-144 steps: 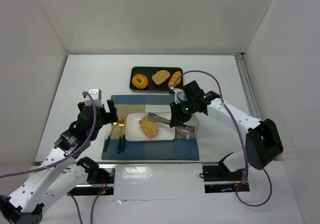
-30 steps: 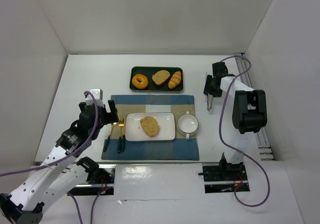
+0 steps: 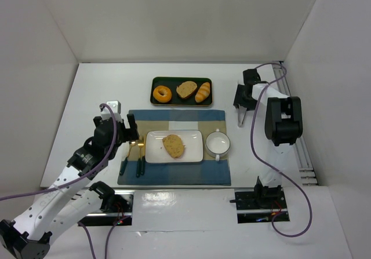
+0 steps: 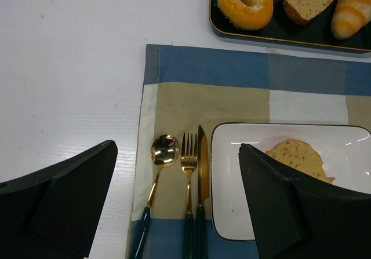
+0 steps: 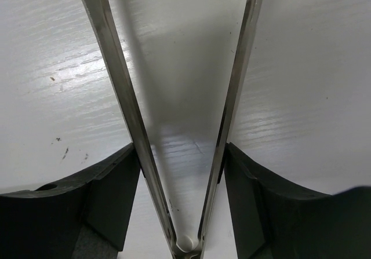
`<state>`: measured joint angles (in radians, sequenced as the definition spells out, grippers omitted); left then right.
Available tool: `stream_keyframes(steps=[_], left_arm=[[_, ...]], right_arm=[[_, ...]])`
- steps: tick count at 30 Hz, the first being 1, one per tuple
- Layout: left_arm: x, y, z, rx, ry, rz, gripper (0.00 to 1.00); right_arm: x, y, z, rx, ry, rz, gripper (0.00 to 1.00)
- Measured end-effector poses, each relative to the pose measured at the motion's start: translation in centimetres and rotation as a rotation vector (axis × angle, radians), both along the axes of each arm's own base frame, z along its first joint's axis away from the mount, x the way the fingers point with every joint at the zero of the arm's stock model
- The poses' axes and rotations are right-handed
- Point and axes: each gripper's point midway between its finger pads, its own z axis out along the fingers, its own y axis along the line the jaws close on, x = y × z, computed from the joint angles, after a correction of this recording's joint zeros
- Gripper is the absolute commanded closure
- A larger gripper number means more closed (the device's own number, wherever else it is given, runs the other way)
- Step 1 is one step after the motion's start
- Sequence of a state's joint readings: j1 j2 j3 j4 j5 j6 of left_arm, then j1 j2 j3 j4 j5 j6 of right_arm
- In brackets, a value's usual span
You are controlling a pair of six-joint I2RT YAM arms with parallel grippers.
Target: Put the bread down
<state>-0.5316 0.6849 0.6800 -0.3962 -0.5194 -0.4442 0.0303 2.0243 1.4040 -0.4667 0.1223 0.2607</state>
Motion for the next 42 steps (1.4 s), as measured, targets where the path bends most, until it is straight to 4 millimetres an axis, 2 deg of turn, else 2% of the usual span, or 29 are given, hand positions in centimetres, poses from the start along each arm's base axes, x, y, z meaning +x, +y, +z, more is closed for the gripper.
stream_keyframes(steps=[5,11,16,20,26,28,30,32,35,39,41,42], left_arm=[[0.0,0.0,0.0,0.0,0.0,0.0,0.0],[0.0,0.0,0.0,0.0,0.0,0.0,0.0],[0.0,0.0,0.0,0.0,0.0,0.0,0.0],[0.0,0.0,0.0,0.0,-0.001,0.0,0.0],[0.0,0.0,0.1,-0.002,-0.004,0.0,0.0],[-0.1,0.0,0.2,-0.004,-0.008,0.0,0.0],[-0.1,0.0,0.2,-0.005,-0.009,0.0,0.0],[-0.1,0.1,0.2,-0.004,-0.008,0.0,0.0],[-0.1,0.1,0.2,-0.004,-0.008,0.0,0.0],[-0.2,0.1,0.1,-0.002,-0.003,0.0,0.0],[-0.2,0.1,0.0,0.001,0.0,0.0,0.0],[-0.3,0.2,0.0,0.003,0.004,0.0,0.0]], right_arm=[[0.3,0.1,0.0,0.0,-0.001,0.002,0.27],[0.5,0.3,0.0,-0.002,0.001,0.011,0.13],[0.6,0.3,0.0,-0.004,0.0,0.014,0.08],[0.6,0.2,0.0,-0.01,0.0,0.01,0.01],[-0.1,-0.2,0.3,-0.05,0.022,-0.017,0.01],[-0.5,-0.4,1.0,-0.083,0.034,-0.027,0.01],[-0.4,-0.1,2.6,-0.116,0.013,-0.028,0.01],[0.5,0.6,5.3,-0.143,-0.049,-0.022,0.01],[2.3,2.4,11.4,-0.149,-0.199,-0.005,0.01],[3.7,4.6,19.7,-0.116,-0.385,0.008,0.0],[3.9,5.6,22.3,-0.103,-0.442,0.01,0.0],[3.9,6.1,22.9,-0.101,-0.454,0.01,0.0]])
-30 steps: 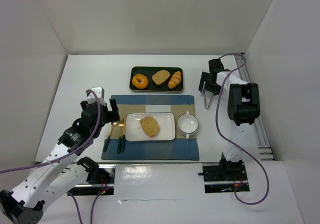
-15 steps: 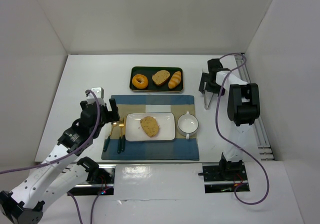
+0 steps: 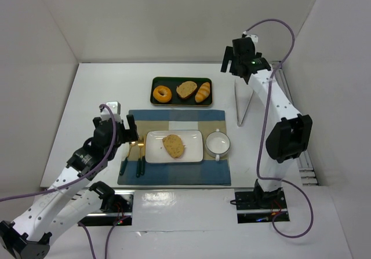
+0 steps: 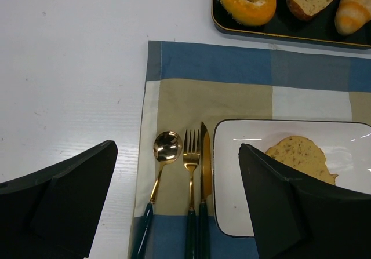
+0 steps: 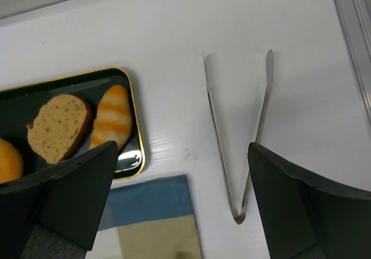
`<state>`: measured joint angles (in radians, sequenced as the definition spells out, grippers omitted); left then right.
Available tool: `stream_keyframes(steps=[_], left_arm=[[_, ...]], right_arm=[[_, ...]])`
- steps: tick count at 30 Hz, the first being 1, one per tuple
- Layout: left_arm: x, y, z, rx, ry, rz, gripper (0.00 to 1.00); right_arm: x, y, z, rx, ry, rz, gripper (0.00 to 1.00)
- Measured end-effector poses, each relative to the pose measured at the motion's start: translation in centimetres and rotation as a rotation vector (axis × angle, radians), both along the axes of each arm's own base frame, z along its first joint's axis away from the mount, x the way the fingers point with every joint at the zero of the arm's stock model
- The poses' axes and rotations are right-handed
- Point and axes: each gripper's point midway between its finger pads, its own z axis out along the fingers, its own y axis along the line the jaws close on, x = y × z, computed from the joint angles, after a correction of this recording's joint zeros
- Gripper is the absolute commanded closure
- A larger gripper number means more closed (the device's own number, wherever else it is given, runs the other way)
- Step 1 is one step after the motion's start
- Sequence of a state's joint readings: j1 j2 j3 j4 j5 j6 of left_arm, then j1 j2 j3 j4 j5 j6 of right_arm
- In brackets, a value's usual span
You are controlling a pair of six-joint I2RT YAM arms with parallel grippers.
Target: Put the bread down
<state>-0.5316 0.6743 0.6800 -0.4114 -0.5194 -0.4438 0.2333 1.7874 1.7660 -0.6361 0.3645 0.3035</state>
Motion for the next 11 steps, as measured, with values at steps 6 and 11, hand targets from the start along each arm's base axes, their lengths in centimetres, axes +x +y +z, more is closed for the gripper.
stream_keyframes(steps=[6,11], left_arm=[[-0.2,0.1,-0.4,0.01,0.017,0.0,0.0],[-0.6,0.3,-0.8,0.022,0.037,0.0,0.0]], right_arm=[[-3.5,5.5,-1.7,-0.041,0.057,0.076,0.0],[-8.6,10.8,-3.0,-0.073,0.105,0.194,0.0]])
